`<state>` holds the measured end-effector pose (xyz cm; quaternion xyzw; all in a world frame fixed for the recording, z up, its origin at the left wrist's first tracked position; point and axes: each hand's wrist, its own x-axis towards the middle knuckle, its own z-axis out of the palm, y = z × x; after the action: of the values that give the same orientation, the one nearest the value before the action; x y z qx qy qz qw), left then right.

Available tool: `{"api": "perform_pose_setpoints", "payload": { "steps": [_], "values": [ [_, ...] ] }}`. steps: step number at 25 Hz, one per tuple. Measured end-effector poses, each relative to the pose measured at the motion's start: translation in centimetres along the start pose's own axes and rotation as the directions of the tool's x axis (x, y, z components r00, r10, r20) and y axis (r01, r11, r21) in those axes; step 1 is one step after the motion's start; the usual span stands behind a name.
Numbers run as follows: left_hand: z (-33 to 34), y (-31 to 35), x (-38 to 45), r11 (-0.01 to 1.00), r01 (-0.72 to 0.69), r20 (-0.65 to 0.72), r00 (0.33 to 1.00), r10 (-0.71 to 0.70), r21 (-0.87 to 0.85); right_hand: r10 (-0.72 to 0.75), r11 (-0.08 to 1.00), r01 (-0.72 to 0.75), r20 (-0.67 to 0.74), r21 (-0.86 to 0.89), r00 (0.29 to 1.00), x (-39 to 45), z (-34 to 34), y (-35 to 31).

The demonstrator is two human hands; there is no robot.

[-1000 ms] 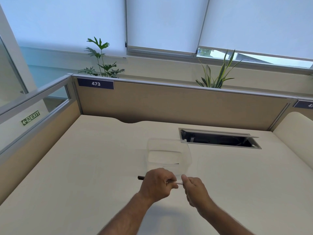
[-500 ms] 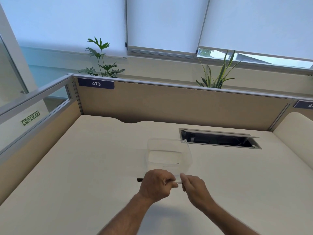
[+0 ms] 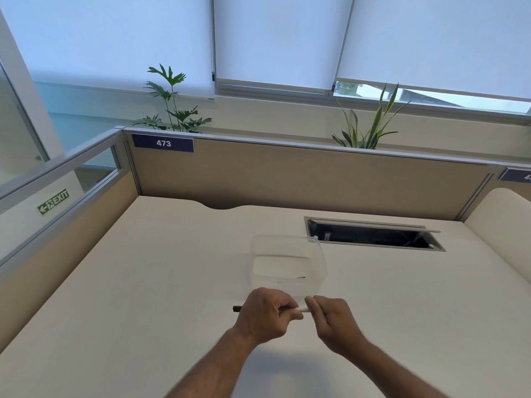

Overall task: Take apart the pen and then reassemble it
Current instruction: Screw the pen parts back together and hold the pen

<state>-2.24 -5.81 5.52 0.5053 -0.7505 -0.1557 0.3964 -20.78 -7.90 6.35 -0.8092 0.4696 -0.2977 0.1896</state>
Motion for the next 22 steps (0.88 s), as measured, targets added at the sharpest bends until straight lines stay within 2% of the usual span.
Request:
{"api": "perform_pose_setpoints", "payload": {
  "steps": [2,4,5,7,9,11,13,15,18,22],
  "values": [
    [-0.1,-0.1,0.0,1.000,-0.009,-0.023,1.000,0.010,0.020,0.221,0.964,-0.232,0.092,0.134,0.971,0.1,0.0,-0.9],
    [-0.1,-0.4,0.0,0.999,-0.018,-0.041,0.999,0.021,0.051,0.422,0.793,-0.504,0.287,0.342,0.860,0.3,-0.3,-1.7],
    [0.0,-0.5,0.0,0.998,-0.022,-0.046,0.999,0.025,0.062,0.466,0.706,-0.587,0.364,0.396,0.807,0.3,-0.6,-2.1],
    [0.2,-0.6,-0.1,0.997,-0.024,-0.048,0.998,0.027,0.073,0.495,0.619,-0.657,0.435,0.431,0.752,0.4,-1.0,-2.5],
    [0.2,-0.5,-0.1,0.997,-0.016,-0.045,0.999,0.019,0.071,0.496,0.600,-0.665,0.445,0.445,0.745,0.4,-1.1,-2.7],
    [0.1,-0.4,-0.1,0.999,0.011,-0.051,0.999,-0.009,0.038,0.471,0.642,-0.619,0.404,0.452,0.784,0.5,-1.1,-2.9],
    [-0.1,-0.3,-0.1,0.998,0.059,-0.072,0.996,-0.061,-0.026,0.446,0.672,-0.575,0.364,0.467,0.818,0.6,-1.3,-3.1],
    [-0.2,-0.2,-0.3,0.982,0.127,-0.111,0.983,-0.143,-0.138,0.456,0.635,-0.552,0.314,0.540,0.833,0.7,-1.4,-3.1],
    [-0.4,0.1,-0.4,0.895,0.250,-0.126,0.941,-0.315,-0.370,0.428,0.554,-0.498,0.284,0.667,0.858,0.6,-1.3,-3.2],
    [-0.1,0.7,-0.5,0.794,0.321,-0.072,0.908,-0.414,-0.516,0.312,0.575,-0.435,0.306,0.693,0.900,0.3,-0.7,-4.1]
  ]
}}
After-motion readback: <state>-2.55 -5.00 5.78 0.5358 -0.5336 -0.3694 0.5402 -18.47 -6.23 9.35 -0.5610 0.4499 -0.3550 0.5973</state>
